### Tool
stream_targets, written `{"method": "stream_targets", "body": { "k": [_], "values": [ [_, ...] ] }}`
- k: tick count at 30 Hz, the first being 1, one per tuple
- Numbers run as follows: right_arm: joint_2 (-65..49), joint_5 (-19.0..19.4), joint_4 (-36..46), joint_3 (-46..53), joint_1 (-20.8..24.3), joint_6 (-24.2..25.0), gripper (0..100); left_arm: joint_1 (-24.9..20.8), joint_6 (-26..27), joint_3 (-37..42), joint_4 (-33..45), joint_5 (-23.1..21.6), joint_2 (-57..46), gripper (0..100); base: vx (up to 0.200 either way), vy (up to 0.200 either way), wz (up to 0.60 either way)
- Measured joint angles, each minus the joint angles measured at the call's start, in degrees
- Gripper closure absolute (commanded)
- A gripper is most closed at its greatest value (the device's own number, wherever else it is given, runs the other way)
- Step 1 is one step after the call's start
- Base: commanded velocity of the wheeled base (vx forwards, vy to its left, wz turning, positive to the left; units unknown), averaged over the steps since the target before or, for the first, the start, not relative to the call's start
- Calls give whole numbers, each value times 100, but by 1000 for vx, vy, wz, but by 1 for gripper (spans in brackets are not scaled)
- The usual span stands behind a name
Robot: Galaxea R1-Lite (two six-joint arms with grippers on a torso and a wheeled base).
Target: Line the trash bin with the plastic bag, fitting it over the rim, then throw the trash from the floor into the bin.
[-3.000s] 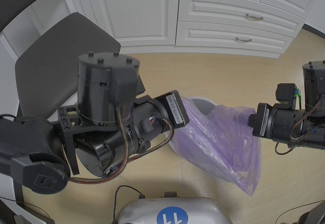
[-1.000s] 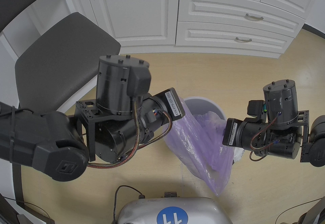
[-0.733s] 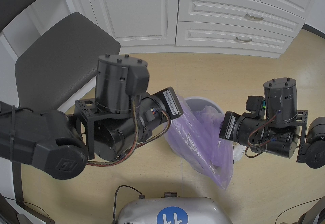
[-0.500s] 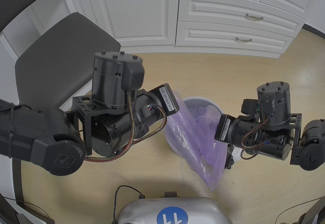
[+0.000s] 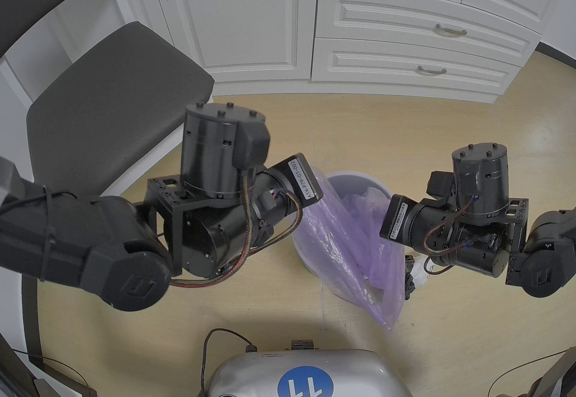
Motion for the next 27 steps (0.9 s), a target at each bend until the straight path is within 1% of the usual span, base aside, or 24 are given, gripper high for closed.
{"method": "stream_targets", "body": {
  "k": [6, 14, 17, 22, 27],
  "values": [
    [160, 10, -252, 30, -240, -9, 100, 0, -183, -146, -453, -61, 457, 100, 0, 0, 0],
    [452, 60, -356, -6, -703, -22, 100, 41, -254, -809, -660, -219, 1257, 100, 0, 0, 0],
    [621, 67, -523, -59, -851, -17, 100, 89, -364, -1075, -679, -375, 1543, 100, 0, 0, 0],
    [797, 68, -630, -85, -964, -11, 100, 116, -552, -1320, -684, -584, 1941, 100, 0, 0, 0],
    [887, 71, -668, -102, -1023, -9, 100, 124, -649, -1582, -686, -663, 2343, 100, 0, 0, 0]
  ]
}}
